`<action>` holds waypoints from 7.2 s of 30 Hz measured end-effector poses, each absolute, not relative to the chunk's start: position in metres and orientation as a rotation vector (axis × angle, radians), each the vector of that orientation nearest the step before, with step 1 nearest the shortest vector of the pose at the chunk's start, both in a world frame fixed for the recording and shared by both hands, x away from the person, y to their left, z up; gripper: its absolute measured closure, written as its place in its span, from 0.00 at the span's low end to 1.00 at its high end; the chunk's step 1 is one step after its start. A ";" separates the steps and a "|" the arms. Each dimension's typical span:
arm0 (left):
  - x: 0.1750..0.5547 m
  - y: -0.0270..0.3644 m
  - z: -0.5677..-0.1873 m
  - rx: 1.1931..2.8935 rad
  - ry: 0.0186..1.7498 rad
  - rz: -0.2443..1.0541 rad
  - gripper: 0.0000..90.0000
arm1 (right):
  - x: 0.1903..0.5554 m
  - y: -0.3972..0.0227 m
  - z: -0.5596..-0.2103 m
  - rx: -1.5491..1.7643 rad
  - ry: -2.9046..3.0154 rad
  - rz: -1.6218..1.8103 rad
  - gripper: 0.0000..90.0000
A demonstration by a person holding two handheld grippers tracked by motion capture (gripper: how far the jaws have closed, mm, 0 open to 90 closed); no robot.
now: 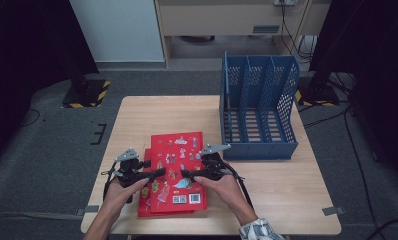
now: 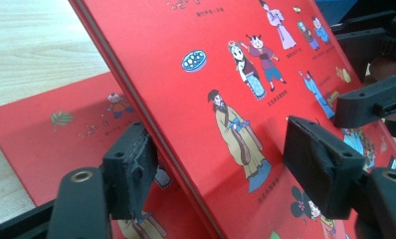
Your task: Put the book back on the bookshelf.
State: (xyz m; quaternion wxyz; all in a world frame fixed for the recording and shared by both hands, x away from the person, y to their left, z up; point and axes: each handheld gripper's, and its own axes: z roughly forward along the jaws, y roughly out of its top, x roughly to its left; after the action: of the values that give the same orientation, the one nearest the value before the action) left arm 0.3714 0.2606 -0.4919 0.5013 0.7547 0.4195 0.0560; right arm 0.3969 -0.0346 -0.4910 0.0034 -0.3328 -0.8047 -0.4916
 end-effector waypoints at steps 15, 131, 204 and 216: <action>0.374 0.263 -0.460 1.771 0.982 0.243 0.47 | 0.402 -0.039 -0.458 -1.022 -2.546 -1.670 0.45; 0.370 0.267 -0.464 1.737 0.994 0.542 0.23 | 0.374 -0.001 -0.416 -0.814 -2.709 -2.006 0.60; 0.388 0.317 -0.505 1.906 1.275 0.633 0.09 | 0.393 -0.028 -0.382 -0.935 -2.528 -2.166 0.89; 0.391 0.336 -0.517 1.902 1.389 0.632 0.05 | 0.390 -0.053 -0.377 -1.001 -2.528 -2.194 0.89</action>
State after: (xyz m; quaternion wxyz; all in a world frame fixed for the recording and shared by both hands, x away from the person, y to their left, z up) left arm 0.3907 0.3357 -0.5169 0.3444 0.7322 0.5348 0.2434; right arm 0.3903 -0.0530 -0.3766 -0.1750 -0.2821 -0.7125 -0.6182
